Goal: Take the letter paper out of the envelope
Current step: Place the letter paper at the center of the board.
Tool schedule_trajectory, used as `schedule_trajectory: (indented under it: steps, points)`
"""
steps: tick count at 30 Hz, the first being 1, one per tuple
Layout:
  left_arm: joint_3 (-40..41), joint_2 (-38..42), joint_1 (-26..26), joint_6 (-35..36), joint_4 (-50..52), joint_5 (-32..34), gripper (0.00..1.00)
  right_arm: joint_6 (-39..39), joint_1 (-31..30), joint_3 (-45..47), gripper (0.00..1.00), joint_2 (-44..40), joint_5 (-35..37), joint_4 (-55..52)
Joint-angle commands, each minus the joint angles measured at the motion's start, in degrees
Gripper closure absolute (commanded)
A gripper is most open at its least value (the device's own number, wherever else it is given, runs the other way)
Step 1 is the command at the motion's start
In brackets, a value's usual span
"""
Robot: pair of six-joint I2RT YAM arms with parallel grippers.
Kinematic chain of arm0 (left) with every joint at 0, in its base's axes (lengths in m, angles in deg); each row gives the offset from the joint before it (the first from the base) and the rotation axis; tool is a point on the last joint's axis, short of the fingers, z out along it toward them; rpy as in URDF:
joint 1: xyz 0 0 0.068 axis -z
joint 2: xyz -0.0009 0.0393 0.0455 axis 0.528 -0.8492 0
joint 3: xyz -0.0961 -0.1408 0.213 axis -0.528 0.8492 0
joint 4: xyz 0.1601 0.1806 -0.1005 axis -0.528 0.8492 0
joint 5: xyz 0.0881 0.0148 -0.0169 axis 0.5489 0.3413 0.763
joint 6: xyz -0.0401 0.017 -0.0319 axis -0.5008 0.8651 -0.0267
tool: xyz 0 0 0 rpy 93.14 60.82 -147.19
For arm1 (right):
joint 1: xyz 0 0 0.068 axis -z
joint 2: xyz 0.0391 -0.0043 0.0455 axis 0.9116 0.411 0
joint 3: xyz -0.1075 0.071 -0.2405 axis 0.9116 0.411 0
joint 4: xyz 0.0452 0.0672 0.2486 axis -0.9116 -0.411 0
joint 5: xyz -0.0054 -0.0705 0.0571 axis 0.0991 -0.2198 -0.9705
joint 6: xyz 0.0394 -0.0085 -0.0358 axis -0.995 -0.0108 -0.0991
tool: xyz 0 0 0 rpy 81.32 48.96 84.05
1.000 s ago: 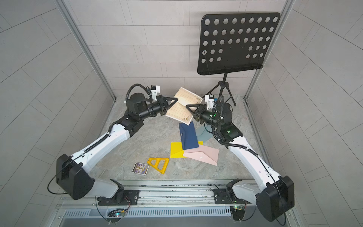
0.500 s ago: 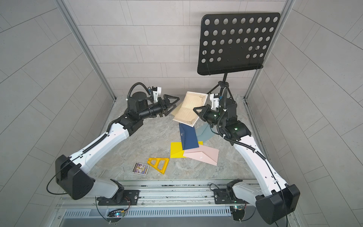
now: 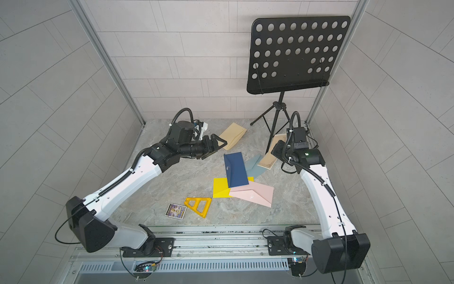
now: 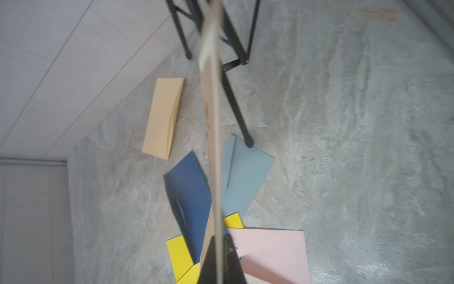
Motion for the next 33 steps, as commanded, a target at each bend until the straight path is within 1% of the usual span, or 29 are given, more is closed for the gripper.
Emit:
schedule_trajectory:
  steps: [1,4,6,9,13,15,18,24,33]
  points:
    - [1.13,2.91,1.39,3.87,3.43,0.74,0.19,0.29,4.02,0.55,1.0,2.84,4.34,0.3]
    - [1.75,3.77,1.58,5.05,4.57,0.42,0.19,1.09,7.63,-0.42,1.0,9.02,-0.69,6.67]
    - [1.87,4.25,1.94,5.74,4.96,0.32,0.19,4.35,9.32,-4.07,1.0,15.2,-2.68,6.88]
    - [1.63,4.69,2.75,6.8,6.31,0.55,0.19,9.04,12.53,-7.55,1.0,23.03,-8.23,7.47]
    - [1.82,5.31,3.37,7.86,7.63,1.07,0.19,11.92,16.76,-8.35,1.0,29.62,-16.12,10.22]
    - [2.08,5.24,3.39,7.89,7.51,1.21,0.19,13.43,17.46,-9.44,1.0,32.39,-18.06,10.88]
    - [1.55,4.32,3.41,7.95,7.36,1.07,0.19,15.96,17.77,-12.32,1.0,36.15,-18.87,9.13]
    - [0.51,2.1,3.37,7.98,6.83,1.52,0.19,18.3,18.44,-17.51,1.0,42.65,-21.98,7.93]
    - [-3.11,-0.88,3.2,9.58,9.24,2.08,0.2,23.1,18.62,-28.24,1.0,52.13,-11.49,-2.41]
